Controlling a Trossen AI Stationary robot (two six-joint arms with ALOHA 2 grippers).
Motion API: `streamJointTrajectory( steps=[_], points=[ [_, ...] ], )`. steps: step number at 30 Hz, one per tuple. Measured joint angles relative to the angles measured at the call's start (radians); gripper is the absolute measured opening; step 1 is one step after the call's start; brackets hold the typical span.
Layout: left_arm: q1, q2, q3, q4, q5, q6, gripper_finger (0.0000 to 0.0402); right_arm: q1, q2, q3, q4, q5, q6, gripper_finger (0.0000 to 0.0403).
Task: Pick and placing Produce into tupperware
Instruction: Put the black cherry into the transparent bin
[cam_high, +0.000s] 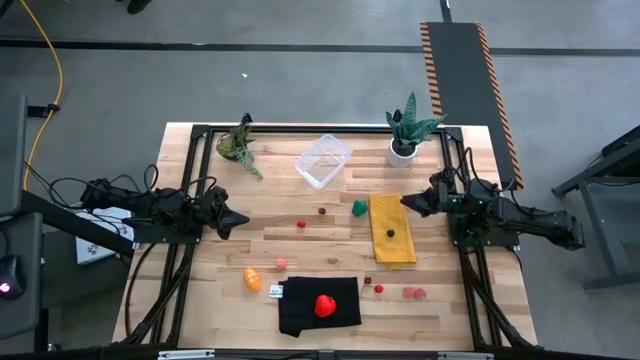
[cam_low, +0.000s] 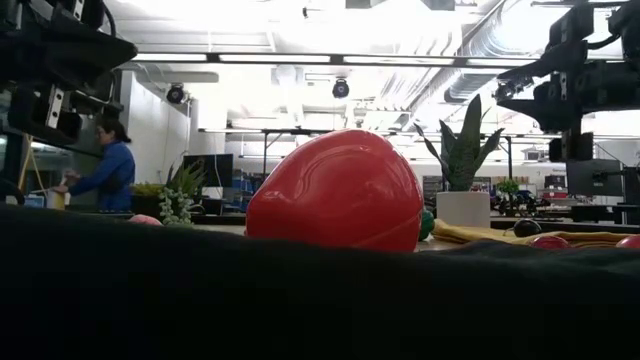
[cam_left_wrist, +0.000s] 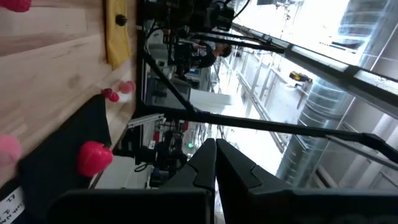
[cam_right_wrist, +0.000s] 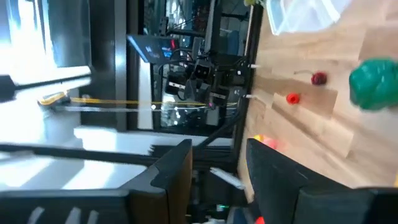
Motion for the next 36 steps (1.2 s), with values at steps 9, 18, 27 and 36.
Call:
streamJointTrajectory(
  steps=[9, 18, 27, 36],
  points=[
    [0.0, 0.001, 0.0, -0.016, -0.001, 0.04, 0.0001, 0.0, 0.017, 0.0, -0.003, 0.024, -0.028, 0.0142],
    [0.0, 0.001, 0.0, -0.013, -0.017, 0.369, 0.0001, 0.0, 0.016, 0.0, 0.073, 0.178, -0.421, 0.0142],
    [0.0, 0.001, 0.0, 0.01, -0.198, 0.468, 0.0001, 0.0, 0.015, 0.0, 0.513, 0.365, -0.579, 0.0142],
    [0.0, 0.001, 0.0, 0.019, -0.302, 0.562, 0.0001, 0.002, 0.036, 0.163, 0.695, 0.398, -0.918, 0.0142]
  ],
)
